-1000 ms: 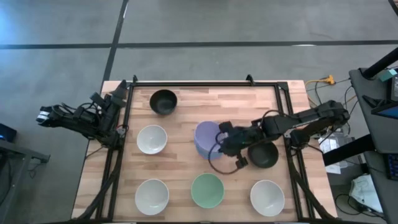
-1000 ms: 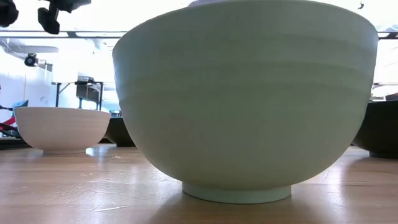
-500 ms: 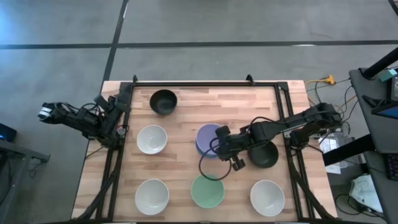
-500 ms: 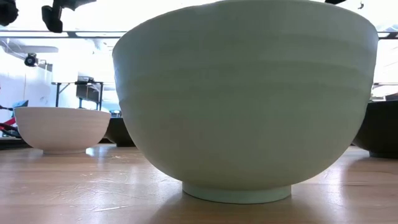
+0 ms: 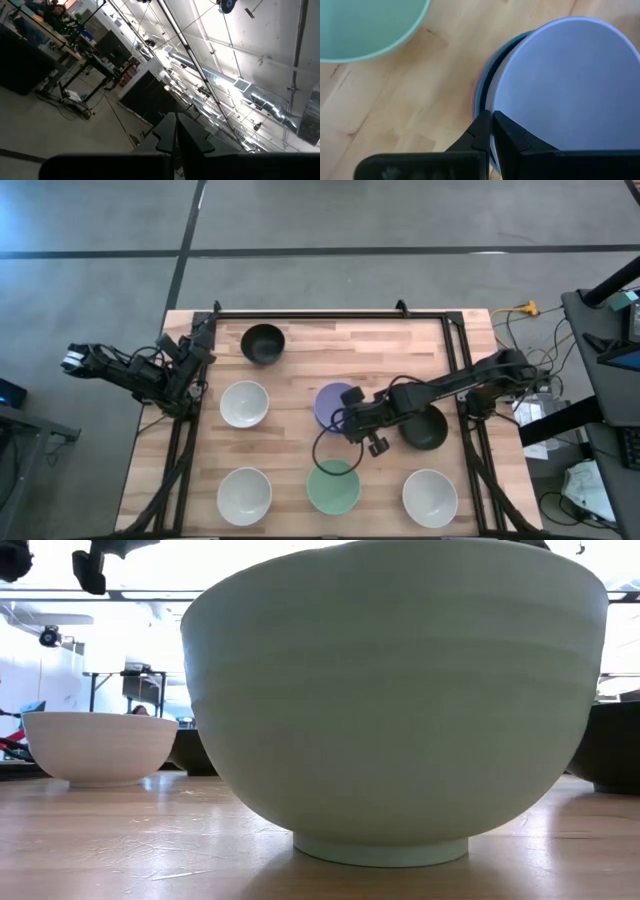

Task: Nest bowls inside each other
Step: Stack the purple bowl into the blue bowl

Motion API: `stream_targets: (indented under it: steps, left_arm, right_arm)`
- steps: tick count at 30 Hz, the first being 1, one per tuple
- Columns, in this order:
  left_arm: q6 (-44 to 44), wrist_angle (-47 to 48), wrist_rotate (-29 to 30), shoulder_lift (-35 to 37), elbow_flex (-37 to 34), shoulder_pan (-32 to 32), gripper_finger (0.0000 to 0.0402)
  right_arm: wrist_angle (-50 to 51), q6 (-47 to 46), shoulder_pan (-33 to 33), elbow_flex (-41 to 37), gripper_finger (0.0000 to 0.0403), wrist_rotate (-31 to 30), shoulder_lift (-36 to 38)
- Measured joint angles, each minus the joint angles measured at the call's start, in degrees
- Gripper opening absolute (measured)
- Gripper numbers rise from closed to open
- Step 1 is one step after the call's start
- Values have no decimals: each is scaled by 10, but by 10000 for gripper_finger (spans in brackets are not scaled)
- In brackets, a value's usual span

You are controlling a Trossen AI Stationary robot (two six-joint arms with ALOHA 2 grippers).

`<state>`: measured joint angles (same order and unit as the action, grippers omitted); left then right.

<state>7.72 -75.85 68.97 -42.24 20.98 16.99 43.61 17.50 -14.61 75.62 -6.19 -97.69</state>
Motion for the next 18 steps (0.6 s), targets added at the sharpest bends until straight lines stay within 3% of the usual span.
stream_targets:
  steps: [18]
  left_arm:
    - [-1,-1,0,-1,0,0,0]
  right_arm:
    - [5,23,0,1,11,0,-15]
